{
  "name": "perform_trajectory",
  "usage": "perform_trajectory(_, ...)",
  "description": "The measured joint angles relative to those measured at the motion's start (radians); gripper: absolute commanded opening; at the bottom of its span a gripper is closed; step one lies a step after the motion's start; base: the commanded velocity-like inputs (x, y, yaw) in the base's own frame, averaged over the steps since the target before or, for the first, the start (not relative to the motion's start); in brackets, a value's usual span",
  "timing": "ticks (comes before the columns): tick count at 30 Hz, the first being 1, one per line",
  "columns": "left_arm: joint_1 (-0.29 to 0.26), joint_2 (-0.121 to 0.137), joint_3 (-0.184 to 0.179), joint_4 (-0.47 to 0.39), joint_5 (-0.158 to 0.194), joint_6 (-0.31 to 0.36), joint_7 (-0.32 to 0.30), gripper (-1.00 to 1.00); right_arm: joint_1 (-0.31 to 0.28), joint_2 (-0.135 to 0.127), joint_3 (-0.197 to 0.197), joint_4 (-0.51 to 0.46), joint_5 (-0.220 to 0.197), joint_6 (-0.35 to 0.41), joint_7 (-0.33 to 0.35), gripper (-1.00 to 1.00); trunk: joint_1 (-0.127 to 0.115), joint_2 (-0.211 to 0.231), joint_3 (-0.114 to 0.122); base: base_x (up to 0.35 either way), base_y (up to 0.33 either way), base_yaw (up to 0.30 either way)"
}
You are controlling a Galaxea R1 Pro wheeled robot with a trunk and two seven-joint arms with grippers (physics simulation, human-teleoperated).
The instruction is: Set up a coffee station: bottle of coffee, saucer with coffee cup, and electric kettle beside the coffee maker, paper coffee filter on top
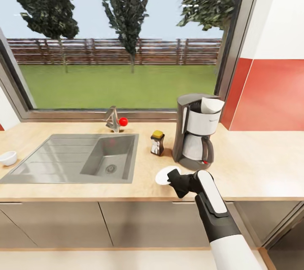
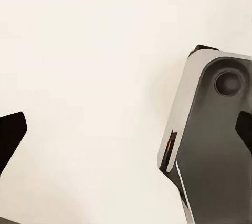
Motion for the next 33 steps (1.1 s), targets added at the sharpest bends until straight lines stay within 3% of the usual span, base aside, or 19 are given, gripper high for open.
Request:
perform_trajectory(23, 0.000, 0.000, -0.001, 0.000, 0.000, 0.000, 0.000, 1.00, 0.000, 0.000, -0.003, 0.002, 0.000, 0.000, 0.000, -1.00, 0.000, 0.000, 0.000, 0.128, 0.000, 0.000)
perform_trajectory(33, 0.000, 0.000, 0.000, 0.000, 0.001, 0.000, 0.000, 1.00, 0.000, 0.000, -0.003, 0.003, 0.000, 0.001, 0.000, -1.00, 0.000, 0.000, 0.000, 0.022, 0.000, 0.000)
